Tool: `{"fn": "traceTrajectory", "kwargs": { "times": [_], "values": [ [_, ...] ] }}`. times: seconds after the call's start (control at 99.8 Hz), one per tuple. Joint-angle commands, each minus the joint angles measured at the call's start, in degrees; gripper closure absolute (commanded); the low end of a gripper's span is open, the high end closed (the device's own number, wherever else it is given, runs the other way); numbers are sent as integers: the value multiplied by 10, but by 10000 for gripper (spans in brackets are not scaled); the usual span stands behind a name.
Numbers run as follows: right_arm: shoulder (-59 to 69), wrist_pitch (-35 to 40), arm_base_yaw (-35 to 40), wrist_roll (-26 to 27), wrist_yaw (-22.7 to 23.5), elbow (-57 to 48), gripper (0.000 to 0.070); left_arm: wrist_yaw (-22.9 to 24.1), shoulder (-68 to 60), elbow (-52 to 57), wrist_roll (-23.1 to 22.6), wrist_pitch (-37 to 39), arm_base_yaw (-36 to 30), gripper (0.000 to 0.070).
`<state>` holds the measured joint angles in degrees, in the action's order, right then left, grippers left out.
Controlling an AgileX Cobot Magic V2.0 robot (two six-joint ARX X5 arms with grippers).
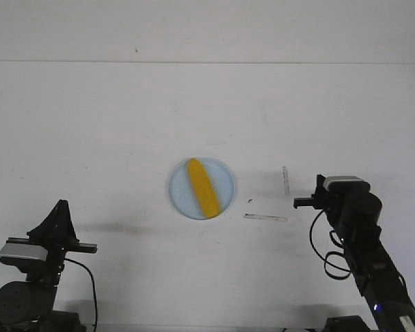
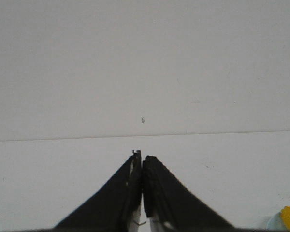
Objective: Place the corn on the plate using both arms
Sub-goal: 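Withdraw the right gripper back toward its rest pose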
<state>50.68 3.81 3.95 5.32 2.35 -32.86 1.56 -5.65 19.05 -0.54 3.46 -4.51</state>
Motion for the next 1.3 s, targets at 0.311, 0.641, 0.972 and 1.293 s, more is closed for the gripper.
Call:
{"fn": "traceTrajectory", "kwargs": {
  "times": [0.311, 0.641, 0.972, 1.293],
  "values": [
    [-226, -8, -18, -9, 2, 112, 687, 2, 1, 4, -5, 9, 0, 699],
    [-354, 0, -17, -9, 4, 112, 688, 2, 1, 4, -5, 9, 0, 699],
    [-383, -10, -17, -9, 4, 111, 687, 2, 1, 4, -5, 9, 0, 699],
    [-383, -10, -17, -9, 4, 111, 687, 2, 1, 4, -5, 9, 0, 699]
  ]
}}
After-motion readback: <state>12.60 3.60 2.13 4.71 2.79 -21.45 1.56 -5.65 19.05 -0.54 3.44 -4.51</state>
